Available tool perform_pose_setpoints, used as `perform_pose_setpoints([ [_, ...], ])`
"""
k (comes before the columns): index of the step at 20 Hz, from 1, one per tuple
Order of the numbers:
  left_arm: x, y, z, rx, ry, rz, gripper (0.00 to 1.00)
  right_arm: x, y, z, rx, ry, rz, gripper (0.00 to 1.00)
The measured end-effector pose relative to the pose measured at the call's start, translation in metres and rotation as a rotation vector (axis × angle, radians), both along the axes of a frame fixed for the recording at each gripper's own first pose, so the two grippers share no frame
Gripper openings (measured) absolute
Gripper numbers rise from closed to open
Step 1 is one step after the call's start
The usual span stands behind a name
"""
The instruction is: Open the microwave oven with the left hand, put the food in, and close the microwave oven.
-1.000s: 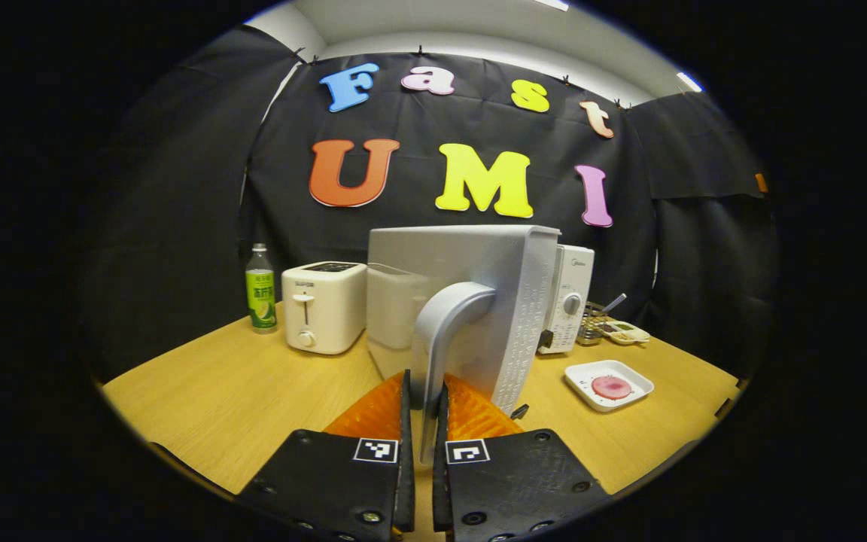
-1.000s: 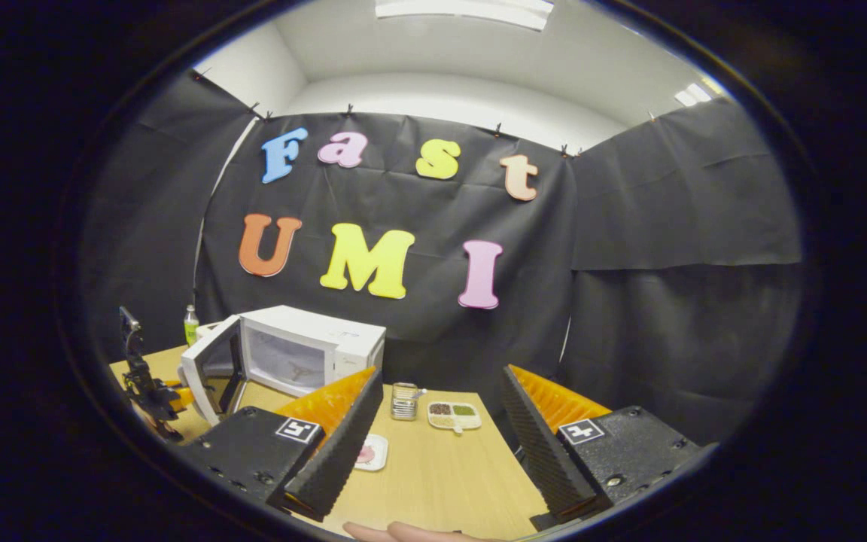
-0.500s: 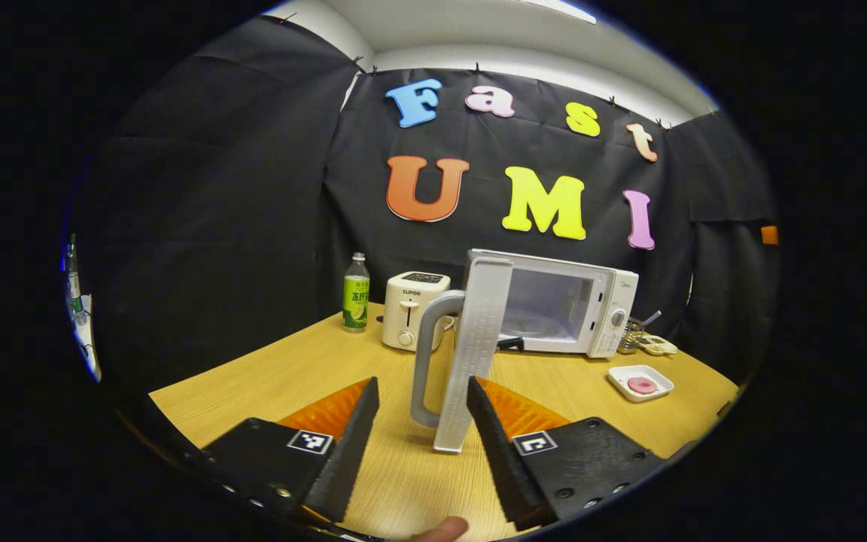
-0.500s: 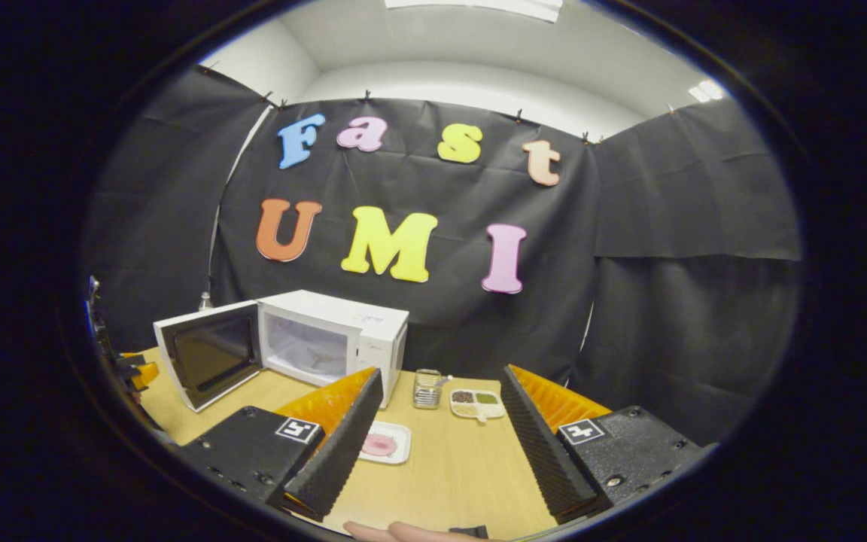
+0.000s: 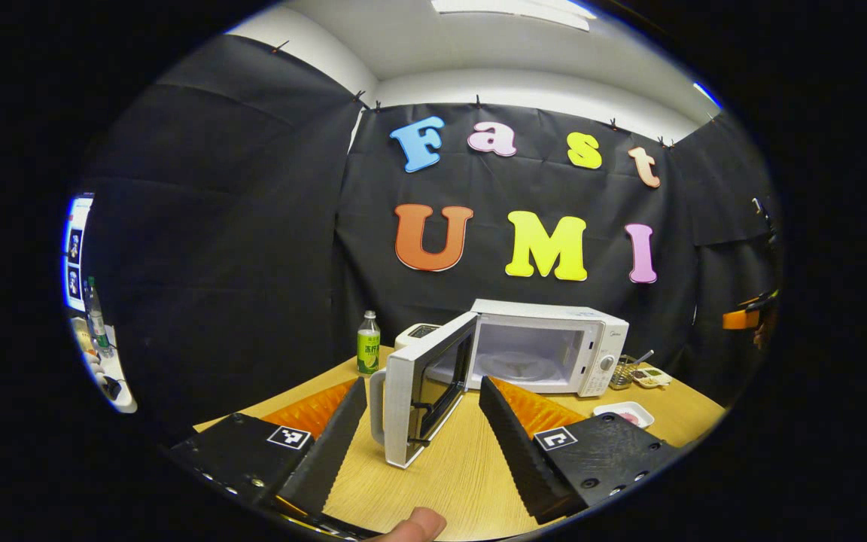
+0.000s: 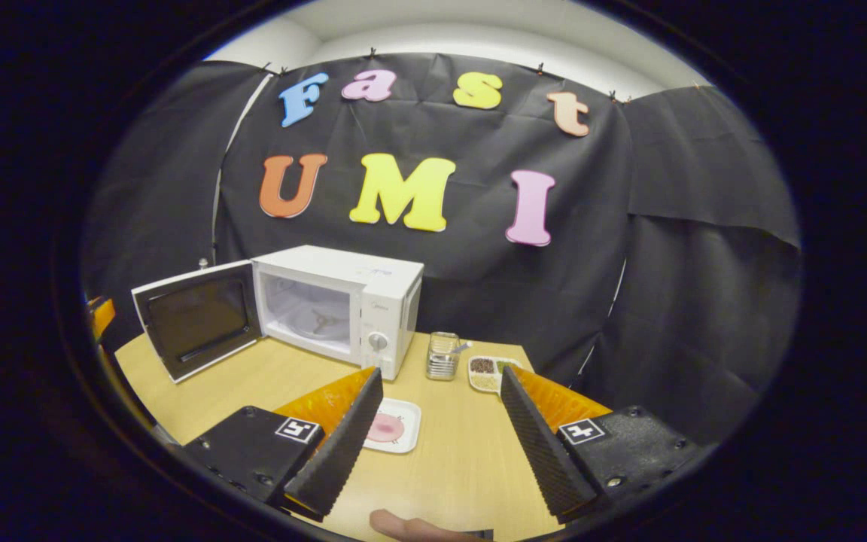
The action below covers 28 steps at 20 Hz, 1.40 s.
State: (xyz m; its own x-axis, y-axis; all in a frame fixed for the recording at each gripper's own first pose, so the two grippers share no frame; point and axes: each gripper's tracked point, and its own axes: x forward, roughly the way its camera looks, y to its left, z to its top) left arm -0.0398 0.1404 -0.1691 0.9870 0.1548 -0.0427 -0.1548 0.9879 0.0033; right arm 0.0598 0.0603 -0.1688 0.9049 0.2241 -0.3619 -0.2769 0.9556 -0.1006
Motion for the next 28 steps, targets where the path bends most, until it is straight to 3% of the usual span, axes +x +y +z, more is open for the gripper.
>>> perform_pose_setpoints([
  [7,0.012,-0.075,0.046,0.022,-0.040,-0.093,0.92,0.072,0.004,-0.090,-0.023,0.302,0.021,1.00],
  [11,0.019,-0.092,0.070,0.047,-0.074,-0.085,0.92,0.088,0.015,-0.145,0.015,0.499,0.063,1.00],
  [16,0.017,-0.112,0.084,0.083,-0.106,-0.097,0.92,0.105,0.032,-0.204,0.072,0.721,0.093,0.92],
  [18,0.018,-0.116,0.088,0.095,-0.115,-0.098,0.92,0.107,0.042,-0.226,0.115,0.820,0.110,0.84],
  [19,0.018,-0.117,0.090,0.095,-0.117,-0.099,0.92,0.109,0.046,-0.234,0.142,0.863,0.115,0.68],
  [20,0.016,-0.117,0.091,0.091,-0.116,-0.098,0.92,0.108,0.049,-0.241,0.165,0.910,0.120,0.65],
  [21,0.015,-0.116,0.092,0.090,-0.118,-0.097,0.92,0.108,0.054,-0.247,0.200,0.957,0.118,0.56],
  [22,0.014,-0.115,0.094,0.092,-0.119,-0.093,0.92,0.108,0.059,-0.251,0.235,1.000,0.121,0.65],
  [24,0.011,-0.109,0.097,0.095,-0.128,-0.079,0.92,0.112,0.062,-0.256,0.264,1.055,0.135,0.54],
  [27,0.010,-0.107,0.099,0.096,-0.144,-0.075,0.92,0.115,0.058,-0.267,0.272,1.139,0.115,0.33],
  [28,0.010,-0.108,0.098,0.097,-0.146,-0.075,0.92,0.110,0.061,-0.270,0.276,1.187,0.121,0.19],
])
